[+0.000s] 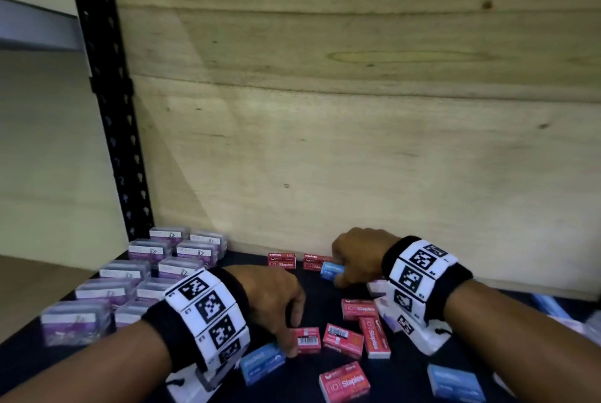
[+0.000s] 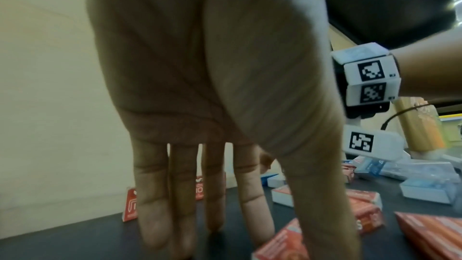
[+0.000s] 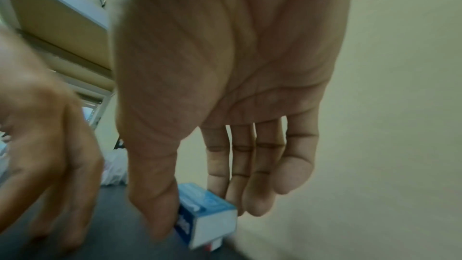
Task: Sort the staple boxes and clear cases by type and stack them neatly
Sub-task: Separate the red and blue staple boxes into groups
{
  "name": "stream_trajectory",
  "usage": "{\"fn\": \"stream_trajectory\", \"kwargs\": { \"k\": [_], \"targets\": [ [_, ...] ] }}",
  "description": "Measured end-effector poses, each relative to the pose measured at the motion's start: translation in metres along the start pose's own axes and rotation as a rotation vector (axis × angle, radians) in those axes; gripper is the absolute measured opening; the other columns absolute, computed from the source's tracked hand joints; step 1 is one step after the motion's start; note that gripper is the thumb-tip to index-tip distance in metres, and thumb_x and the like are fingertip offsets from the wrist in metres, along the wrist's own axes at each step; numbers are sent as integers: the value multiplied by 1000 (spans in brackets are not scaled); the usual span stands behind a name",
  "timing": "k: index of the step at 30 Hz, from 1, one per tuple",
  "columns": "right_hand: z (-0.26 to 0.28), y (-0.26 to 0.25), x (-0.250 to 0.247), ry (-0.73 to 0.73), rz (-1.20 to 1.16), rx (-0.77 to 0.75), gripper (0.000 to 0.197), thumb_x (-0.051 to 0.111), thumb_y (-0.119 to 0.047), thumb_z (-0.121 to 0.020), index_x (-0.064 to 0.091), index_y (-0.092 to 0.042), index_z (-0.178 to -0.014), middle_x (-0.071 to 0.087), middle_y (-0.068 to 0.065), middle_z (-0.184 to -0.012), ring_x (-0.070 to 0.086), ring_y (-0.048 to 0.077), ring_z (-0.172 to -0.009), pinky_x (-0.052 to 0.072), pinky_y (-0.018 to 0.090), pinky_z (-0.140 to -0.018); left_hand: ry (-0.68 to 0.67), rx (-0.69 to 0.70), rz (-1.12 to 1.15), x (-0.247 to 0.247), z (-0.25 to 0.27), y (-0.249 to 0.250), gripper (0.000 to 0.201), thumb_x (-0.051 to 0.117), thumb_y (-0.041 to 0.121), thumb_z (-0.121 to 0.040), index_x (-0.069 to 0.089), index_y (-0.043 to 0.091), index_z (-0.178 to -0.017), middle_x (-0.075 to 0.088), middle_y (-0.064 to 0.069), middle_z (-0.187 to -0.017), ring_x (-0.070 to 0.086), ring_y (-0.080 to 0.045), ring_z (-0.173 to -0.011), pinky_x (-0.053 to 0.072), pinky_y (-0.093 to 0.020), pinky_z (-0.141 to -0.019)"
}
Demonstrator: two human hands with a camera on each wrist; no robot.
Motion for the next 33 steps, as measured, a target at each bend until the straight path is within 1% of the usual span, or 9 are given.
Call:
{"fn": "stream_trajectory", "kwargs": {
  "k": [5, 10, 14, 18, 20, 23, 26, 30, 33],
  "targets": [
    [29, 46, 3, -61, 37, 135, 43, 72, -46, -82, 68, -14, -110, 69, 5, -106, 66, 26, -94, 53, 34, -77, 78, -26, -32, 0, -4, -2, 34, 81, 39, -74, 68, 25, -102, 68, 9, -101, 61, -10, -91, 48, -26, -76],
    [58, 82, 24, -138, 52, 259, 35, 74, -41, -83, 64, -12, -99, 65, 3, -91, 61, 24, -77, 46, 28, -62, 155, -67, -16, -4, -9, -10, 30, 78, 39, -77, 68, 24, -101, 65, 11, -96, 58, -8, -87, 46, -24, -76],
    [67, 96, 34, -141, 19, 303, 39, 74, -42, -84, 67, -11, -106, 70, 4, -102, 67, 25, -89, 53, 34, -77, 178, -100, -32, -3, -13, -14, 30, 77, 42, -78, 64, 27, -101, 60, 13, -94, 57, -10, -89, 47, -26, -79],
    [73, 100, 38, -147, 45, 312, 34, 73, -40, -85, 52, -16, -74, 53, -2, -71, 55, 23, -71, 43, 27, -62, 203, -124, -66, -1, -14, -14, 30, 74, 42, -81, 60, 27, -104, 59, 9, -100, 58, -14, -94, 47, -28, -80],
    [76, 99, 37, -161, 53, 315, 30, 72, -38, -87, 55, -15, -81, 53, -3, -72, 54, 21, -69, 41, 26, -59, 197, -134, -69, -1, -13, -12, 36, 73, 42, -82, 58, 26, -111, 60, 5, -108, 58, -16, -99, 47, -29, -83],
    [77, 88, 30, -121, 43, 247, 38, 68, -42, -88, 65, -10, -108, 67, 2, -99, 65, 21, -87, 49, 30, -73, 192, -142, -83, -5, -4, -14, 46, 73, 45, -82, 56, 25, -119, 59, 3, -118, 57, -17, -105, 47, -30, -88],
    [74, 61, 17, -33, 8, 116, 40, 64, -45, -90, 61, -21, -121, 63, 0, -118, 60, 22, -104, 45, 30, -79, 187, -149, -79, -10, 13, -19, 39, 74, 45, -81, 60, 28, -112, 61, 6, -114, 57, -15, -102, 46, -27, -85],
    [68, 1, 5, -33, -111, -126, 33, 68, -43, -89, 63, -25, -116, 64, -4, -109, 57, 17, -92, 43, 28, -78, 93, -167, -22, -6, 39, -30, 34, 80, 40, -76, 68, 24, -104, 65, 11, -95, 59, -9, -87, 49, -25, -83],
    [65, -43, 4, -77, -156, -271, 37, 70, -42, -87, 63, -24, -118, 65, -6, -99, 57, 13, -85, 43, 26, -73, 1, -167, -69, 2, 55, -33, 40, 82, 34, -76, 69, 23, -112, 68, 8, -105, 58, -8, -89, 47, -21, -81]
  ]
}}
Point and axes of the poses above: each hand's wrist, its own z-axis away from the middle knuckle, its own x-axis out of the palm, y = z × x, the point moved 2 cm from there along -z, towards the middle knuckle
